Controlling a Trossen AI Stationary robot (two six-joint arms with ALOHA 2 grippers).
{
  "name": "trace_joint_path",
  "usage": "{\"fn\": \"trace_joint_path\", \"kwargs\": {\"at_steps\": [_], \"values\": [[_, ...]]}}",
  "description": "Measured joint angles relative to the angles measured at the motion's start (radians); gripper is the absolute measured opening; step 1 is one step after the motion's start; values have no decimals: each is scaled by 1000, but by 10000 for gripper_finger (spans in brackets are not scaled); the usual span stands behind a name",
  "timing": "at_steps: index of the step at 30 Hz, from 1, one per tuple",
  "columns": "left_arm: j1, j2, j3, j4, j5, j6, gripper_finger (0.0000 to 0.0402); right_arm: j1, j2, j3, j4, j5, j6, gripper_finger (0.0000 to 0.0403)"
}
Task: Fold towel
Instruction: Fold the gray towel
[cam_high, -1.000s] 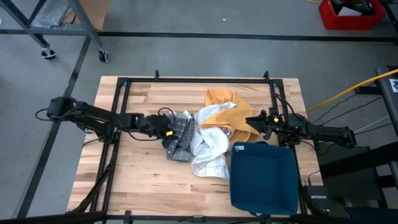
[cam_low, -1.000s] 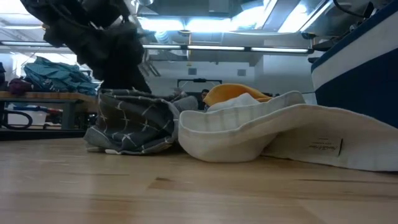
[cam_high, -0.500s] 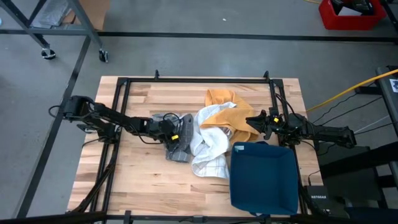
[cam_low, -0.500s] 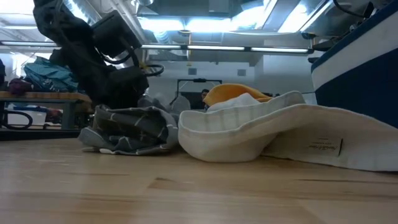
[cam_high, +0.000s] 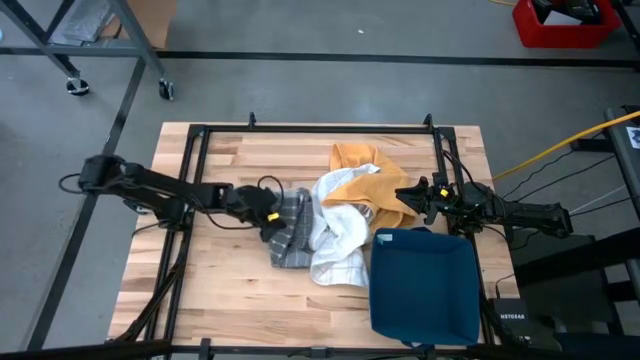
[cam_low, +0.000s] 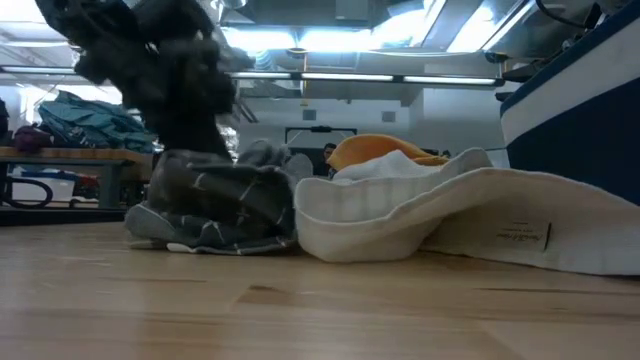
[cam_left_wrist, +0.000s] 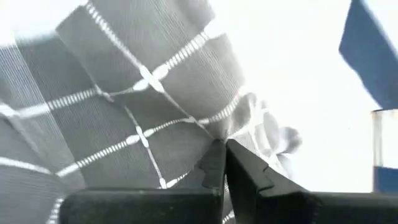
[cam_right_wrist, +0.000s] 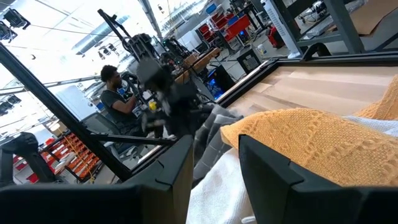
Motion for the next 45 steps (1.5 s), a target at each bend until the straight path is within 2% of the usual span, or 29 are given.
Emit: {"fn": "trace_joint_path", "kwargs": {"at_steps": [12, 17, 21, 25, 28, 31, 37, 45], "values": [[-19, -269, 0, 11, -2, 71, 0, 0, 0, 0, 0, 0, 0, 133], [-41, -328, 0, 87, -67, 134, 0, 0, 0, 0, 29, 8, -1, 133], [-41, -338, 0, 208, -74, 188, 0, 0, 21, 0, 127, 2, -70, 133], [-38, -339, 0, 309, -76, 228, 0, 0, 80, 4, 252, 1, -228, 133], [-38, -339, 0, 359, -94, 246, 0, 0, 148, 24, 263, 1, -338, 133], [-37, -339, 0, 414, -108, 257, 0, 0, 237, 58, 347, 1, -414, 133], [-37, -339, 0, 537, -132, 291, 0, 0, 495, 156, 500, -8, -562, 133], [-37, -339, 0, 556, -166, 309, 0, 1, 873, 412, 502, -163, -762, 133]]}}
